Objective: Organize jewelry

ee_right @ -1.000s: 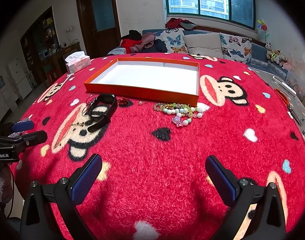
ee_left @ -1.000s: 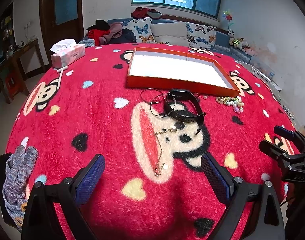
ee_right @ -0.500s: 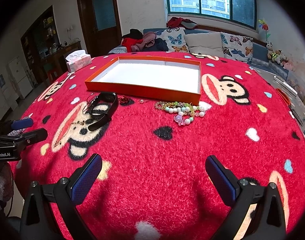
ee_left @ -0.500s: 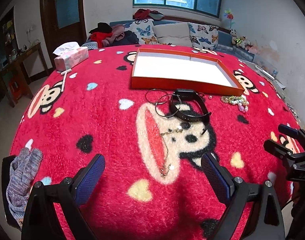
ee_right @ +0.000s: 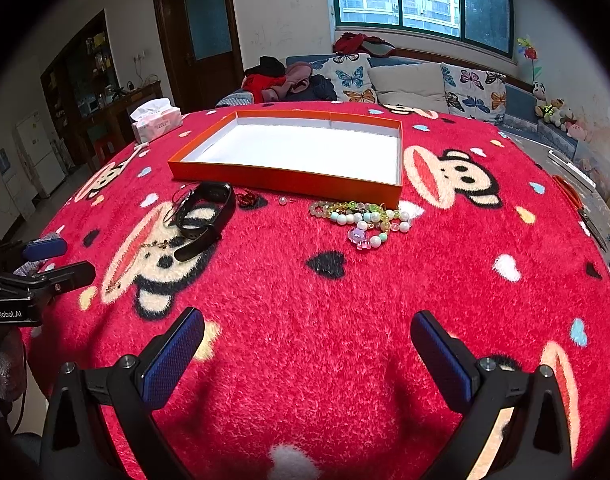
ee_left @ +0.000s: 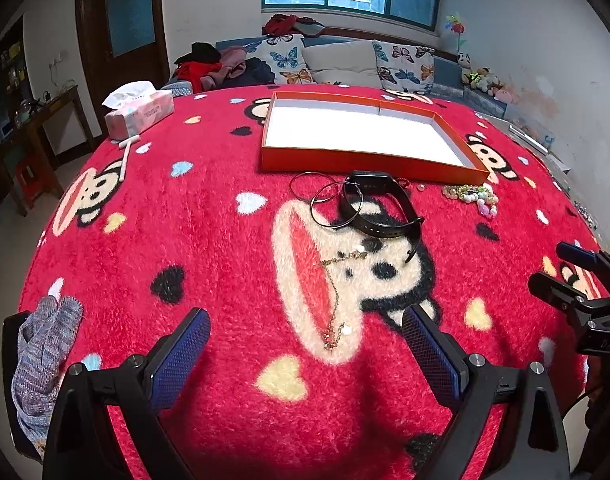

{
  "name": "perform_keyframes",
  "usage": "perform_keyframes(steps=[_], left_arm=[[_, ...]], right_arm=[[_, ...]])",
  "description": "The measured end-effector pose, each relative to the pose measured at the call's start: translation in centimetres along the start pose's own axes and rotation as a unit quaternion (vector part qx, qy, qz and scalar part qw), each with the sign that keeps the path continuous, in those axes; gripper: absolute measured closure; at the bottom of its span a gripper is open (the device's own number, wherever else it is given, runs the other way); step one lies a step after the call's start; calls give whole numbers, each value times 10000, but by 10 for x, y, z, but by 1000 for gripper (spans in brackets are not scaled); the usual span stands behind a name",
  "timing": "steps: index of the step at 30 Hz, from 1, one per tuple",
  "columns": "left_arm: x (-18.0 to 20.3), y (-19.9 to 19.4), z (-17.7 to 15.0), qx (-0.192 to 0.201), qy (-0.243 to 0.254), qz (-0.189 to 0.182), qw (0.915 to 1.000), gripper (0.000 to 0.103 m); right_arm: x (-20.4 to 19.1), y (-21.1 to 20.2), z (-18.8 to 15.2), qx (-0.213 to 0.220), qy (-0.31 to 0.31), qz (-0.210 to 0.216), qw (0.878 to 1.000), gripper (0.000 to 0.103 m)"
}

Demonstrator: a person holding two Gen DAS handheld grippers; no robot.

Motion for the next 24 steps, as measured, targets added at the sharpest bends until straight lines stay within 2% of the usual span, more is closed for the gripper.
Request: perform_keyframes(steps=[16, 24], left_arm=[[3, 0, -1, -35, 55, -54, 10000, 0], [9, 2, 7, 24, 287, -69, 9996, 0]], right_arm=[[1, 0, -1, 4, 7, 7, 10000, 0], [3, 1, 0, -6, 21, 12, 10000, 0]])
Point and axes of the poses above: each gripper's, at about its wrist camera, not at the fingertips, and y roughly the way its jaws point, x to its right, z to its top, the point moved 5 cm from there along y, roughly the way its jaws point, and after that the axes turned 5 degrees about -x, right-handed, at the moved point
